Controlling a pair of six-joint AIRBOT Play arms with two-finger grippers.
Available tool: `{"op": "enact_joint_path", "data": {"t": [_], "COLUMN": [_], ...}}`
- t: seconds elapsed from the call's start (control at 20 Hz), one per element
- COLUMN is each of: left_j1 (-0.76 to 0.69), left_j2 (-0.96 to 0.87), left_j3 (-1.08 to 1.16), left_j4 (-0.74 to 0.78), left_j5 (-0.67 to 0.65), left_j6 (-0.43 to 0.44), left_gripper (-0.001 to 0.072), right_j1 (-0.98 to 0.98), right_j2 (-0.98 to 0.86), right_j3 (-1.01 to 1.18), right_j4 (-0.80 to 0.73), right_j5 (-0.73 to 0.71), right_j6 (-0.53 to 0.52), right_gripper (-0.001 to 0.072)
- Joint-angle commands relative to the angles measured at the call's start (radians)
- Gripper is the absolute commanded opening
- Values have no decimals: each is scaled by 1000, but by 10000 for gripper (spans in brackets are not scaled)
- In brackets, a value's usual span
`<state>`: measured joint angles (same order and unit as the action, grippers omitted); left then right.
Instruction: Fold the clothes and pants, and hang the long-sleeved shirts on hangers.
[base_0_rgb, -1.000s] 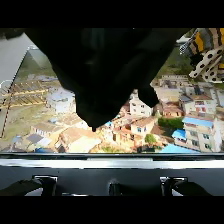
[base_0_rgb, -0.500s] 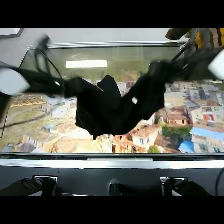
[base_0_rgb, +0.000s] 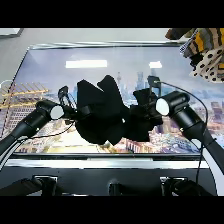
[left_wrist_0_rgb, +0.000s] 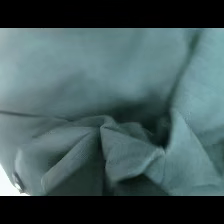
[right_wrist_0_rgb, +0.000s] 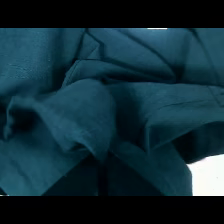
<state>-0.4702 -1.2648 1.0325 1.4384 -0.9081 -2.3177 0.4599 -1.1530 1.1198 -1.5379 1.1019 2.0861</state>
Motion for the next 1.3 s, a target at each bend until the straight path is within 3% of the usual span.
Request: {"op": "enact_joint_path", "data": {"t": [0.0,0.05,0.1,0.3,0.45,0.5,0.65,0.7,0.75,0.95,1.25], "left_j1": [79,136,212,614,929,1009,1225,1285,1347,1487,1515], "left_j2": [5,19,42,180,215,214,192,169,130,-72,-255], "left_j3": [-6,17,42,58,58,58,58,63,84,233,275], "left_j4": [-32,-64,-90,-67,8,5,-16,-48,-91,-140,-137], "left_j5": [6,-28,-74,-175,-177,-177,-147,-138,-148,-208,-188], "left_j6": [86,147,219,379,604,644,609,659,731,1089,1435], "left_gripper": [377,505,534,546,545,540,556,607,607,606,604], "right_j1": [21,21,21,21,21,21,21,21,21,21,21], "right_j2": [6,8,12,29,32,32,32,32,32,32,32], "right_j3": [-45,-44,-44,-44,-44,-44,-44,-44,-44,-44,-44], "right_j4": [-12,-11,-10,8,8,7,7,7,7,7,6], "right_j5": [-66,-64,-60,-30,9,16,27,29,29,37,59], "right_j6": [74,77,76,76,72,68,64,64,65,64,65], "right_gripper": [38,38,38,38,38,38,38,38,39,39,39]}}
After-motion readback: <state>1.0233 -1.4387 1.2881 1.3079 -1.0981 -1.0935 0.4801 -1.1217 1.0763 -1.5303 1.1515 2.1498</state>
